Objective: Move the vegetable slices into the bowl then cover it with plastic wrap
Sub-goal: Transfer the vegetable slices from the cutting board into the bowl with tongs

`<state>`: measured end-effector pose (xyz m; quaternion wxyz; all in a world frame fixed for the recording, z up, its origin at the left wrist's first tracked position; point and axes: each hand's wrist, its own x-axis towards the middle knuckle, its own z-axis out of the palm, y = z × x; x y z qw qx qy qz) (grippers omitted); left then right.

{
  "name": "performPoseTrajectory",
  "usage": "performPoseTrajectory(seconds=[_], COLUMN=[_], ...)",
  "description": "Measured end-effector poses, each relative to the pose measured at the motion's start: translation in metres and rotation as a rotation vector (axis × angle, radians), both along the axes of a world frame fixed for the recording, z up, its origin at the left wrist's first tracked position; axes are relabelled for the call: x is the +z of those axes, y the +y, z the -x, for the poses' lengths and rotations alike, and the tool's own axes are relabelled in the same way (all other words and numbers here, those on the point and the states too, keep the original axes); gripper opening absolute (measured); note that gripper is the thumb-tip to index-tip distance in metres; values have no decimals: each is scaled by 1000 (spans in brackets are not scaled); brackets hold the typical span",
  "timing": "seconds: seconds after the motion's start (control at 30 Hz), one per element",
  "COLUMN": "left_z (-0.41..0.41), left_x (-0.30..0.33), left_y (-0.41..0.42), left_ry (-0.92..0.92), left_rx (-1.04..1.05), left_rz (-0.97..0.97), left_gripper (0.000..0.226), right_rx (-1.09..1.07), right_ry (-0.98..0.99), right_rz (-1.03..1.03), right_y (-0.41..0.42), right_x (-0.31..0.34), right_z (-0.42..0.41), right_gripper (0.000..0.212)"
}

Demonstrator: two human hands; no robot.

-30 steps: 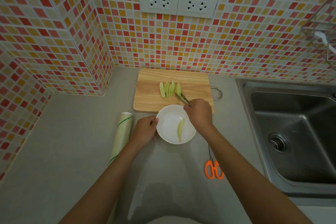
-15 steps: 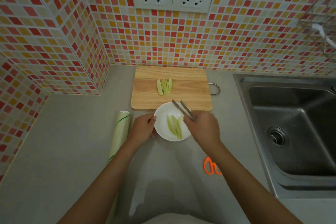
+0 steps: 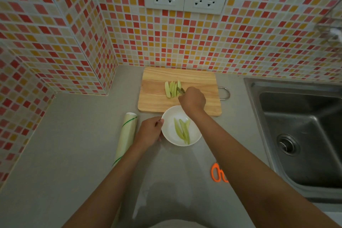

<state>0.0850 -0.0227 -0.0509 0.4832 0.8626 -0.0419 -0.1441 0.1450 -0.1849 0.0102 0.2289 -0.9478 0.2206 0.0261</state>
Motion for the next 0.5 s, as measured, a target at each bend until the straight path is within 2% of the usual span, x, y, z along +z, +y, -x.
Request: performPoseTrajectory(seconds=[0.23, 0.3, 0.4, 0.5], left_z=[-1, -2, -3, -3], left_x=[-1, 0, 0, 0], left_y=[-1, -2, -1, -1], left_ry=[-5, -2, -7, -6], left_rx=[-4, -2, -3, -5], left_rz=[2, 3, -8, -1], left_gripper=[33, 32, 30, 29], right_rx=[49, 64, 23, -6], right_ry=[22, 22, -16, -103], right_rz=[77, 57, -39, -156], right_y=[9, 9, -1, -11], right_x=[-1, -1, 6, 20], right_z=[-5, -4, 8, 41], right_gripper=[6, 9, 32, 36])
